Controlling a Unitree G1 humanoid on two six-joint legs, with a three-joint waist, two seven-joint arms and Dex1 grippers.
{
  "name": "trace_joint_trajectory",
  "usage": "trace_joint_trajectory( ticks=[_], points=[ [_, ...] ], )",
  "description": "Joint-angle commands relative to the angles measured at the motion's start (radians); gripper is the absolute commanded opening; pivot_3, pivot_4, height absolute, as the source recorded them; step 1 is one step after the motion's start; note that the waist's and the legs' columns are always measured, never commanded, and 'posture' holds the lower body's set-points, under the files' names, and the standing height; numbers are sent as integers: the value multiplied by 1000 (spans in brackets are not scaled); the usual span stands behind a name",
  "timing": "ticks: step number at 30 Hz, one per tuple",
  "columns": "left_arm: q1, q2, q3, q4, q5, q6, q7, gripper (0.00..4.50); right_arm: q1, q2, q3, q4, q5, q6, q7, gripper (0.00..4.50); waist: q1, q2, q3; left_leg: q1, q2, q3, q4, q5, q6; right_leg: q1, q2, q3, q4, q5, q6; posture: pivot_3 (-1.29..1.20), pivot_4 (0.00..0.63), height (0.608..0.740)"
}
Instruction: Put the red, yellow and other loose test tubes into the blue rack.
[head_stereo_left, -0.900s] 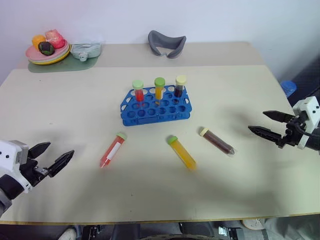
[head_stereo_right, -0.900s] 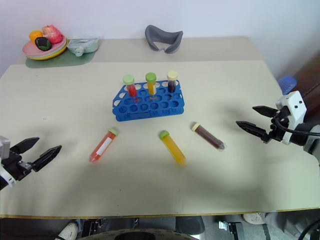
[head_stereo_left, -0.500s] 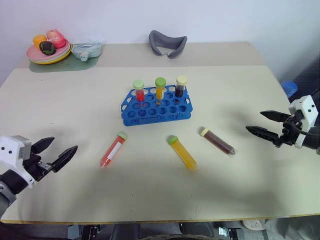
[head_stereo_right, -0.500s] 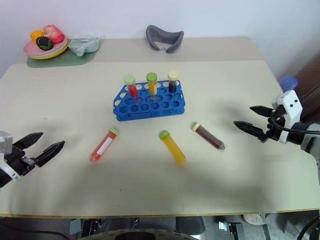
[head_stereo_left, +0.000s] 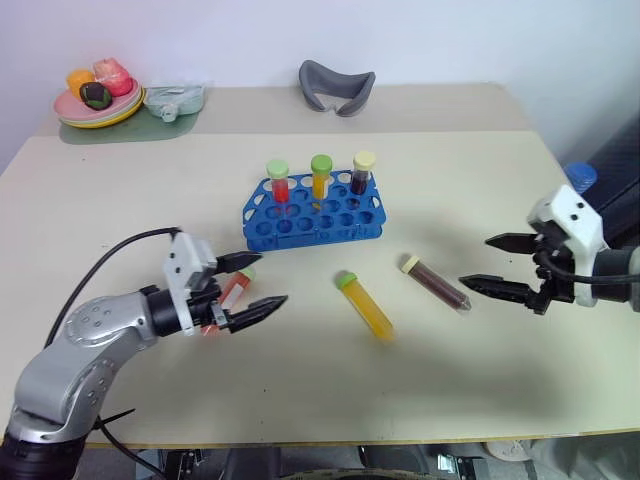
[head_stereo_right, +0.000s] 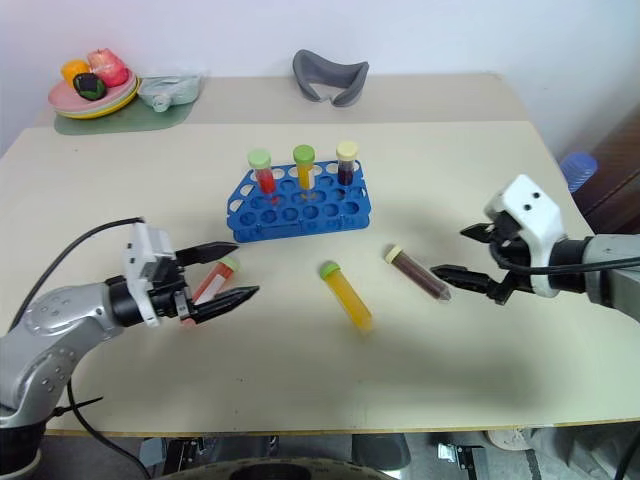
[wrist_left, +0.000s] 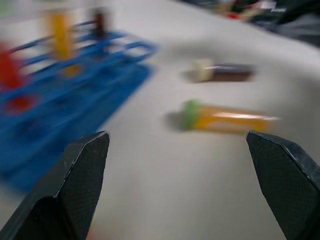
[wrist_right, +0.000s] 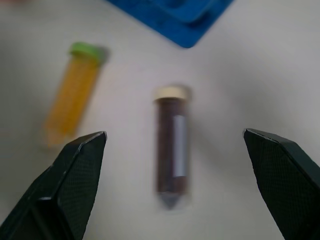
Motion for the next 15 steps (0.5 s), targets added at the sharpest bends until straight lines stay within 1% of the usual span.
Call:
trace_joint_trajectory(
  ticks=[1,3,5,7,11,15],
  points=[
    [-25,20,-71,-21,5,-19,-71,4447,-150,90,56,-50,60,270,-144,4500,1,0,0,0,0,0,0,0,0,0,0,0,0,0,0,0,150,740],
    [-39,18,-92,-4,16,-30,-84,4447,-209,130,113,-35,70,337,-236,4500,4,0,0,0,0,0,1,0,0,0,0,0,0,0,0,0,150,740],
    [-43,20,-111,12,41,-50,-100,4447,-241,167,168,-3,88,344,-343,4500,7,0,0,-2,0,0,1,0,0,-1,0,0,0,0,0,0,150,740],
    [-38,18,-122,18,56,-64,-108,4447,-264,181,220,8,123,344,-422,4500,8,0,0,-2,0,0,1,0,0,-2,0,0,0,0,0,0,150,740],
    [-22,11,-121,17,71,-78,-102,4447,-312,201,302,62,183,344,-553,4500,6,0,0,-5,0,0,1,0,0,-4,-1,0,0,0,0,0,150,740],
    [6,10,-118,10,87,-88,-87,4447,-380,230,382,169,212,344,-655,4500,2,0,0,-4,0,0,1,0,0,-4,0,0,1,0,0,0,150,740]
  ],
)
